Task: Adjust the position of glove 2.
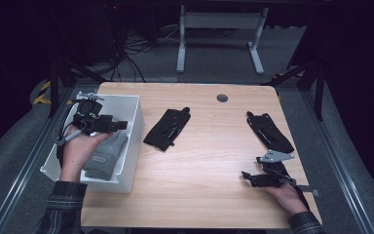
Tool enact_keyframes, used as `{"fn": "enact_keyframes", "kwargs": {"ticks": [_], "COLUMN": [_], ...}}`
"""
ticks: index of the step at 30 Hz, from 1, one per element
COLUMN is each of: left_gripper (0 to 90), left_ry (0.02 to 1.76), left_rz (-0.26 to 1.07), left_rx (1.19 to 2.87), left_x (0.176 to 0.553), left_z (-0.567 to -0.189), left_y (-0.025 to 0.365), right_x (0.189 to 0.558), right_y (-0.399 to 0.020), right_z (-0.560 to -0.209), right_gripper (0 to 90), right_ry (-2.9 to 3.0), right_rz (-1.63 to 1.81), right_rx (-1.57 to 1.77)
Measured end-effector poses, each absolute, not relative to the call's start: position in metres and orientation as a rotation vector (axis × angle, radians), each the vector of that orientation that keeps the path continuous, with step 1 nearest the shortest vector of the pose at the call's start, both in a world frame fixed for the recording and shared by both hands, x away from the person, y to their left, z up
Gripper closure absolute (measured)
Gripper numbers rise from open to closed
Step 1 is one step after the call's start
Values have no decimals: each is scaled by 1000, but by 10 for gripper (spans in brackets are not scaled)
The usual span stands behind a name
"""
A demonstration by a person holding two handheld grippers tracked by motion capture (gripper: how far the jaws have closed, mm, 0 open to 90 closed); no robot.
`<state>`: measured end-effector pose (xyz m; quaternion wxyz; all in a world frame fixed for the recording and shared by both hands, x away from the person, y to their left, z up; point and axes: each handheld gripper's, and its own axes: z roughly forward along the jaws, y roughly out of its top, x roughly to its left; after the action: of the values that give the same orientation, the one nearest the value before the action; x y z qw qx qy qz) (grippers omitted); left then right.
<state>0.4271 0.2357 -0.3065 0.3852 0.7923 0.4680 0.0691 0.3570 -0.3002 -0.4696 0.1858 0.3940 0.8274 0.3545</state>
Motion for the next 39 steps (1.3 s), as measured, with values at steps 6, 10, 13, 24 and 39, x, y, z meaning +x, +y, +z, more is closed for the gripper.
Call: {"fn": "enact_keyframes", "kwargs": {"ticks": [6, 10, 13, 24, 39], "left_gripper": [296, 296, 296, 233, 165], "left_ry": [1108, 1046, 1005, 907, 818], "left_rz": [180, 162, 145, 117, 128], "left_rx": [2041, 2054, 2061, 2145, 2220], "left_x": [422, 418, 416, 412, 396], "left_z": [-298, -298, -300, -324, -382], "left_y": [209, 184, 168, 117, 78], "right_x": [357, 357, 357, 357, 357], "right_y": [-300, -300, -300, -300, -299], "right_z": [-470, -470, -470, -470, -470], "right_gripper": [152, 152, 151, 144, 134], "right_ry": [2330, 2331, 2331, 2339, 2332], "right_rz": [999, 999, 999, 1004, 994], "right_rx": [1109, 1108, 1108, 1100, 1105]}}
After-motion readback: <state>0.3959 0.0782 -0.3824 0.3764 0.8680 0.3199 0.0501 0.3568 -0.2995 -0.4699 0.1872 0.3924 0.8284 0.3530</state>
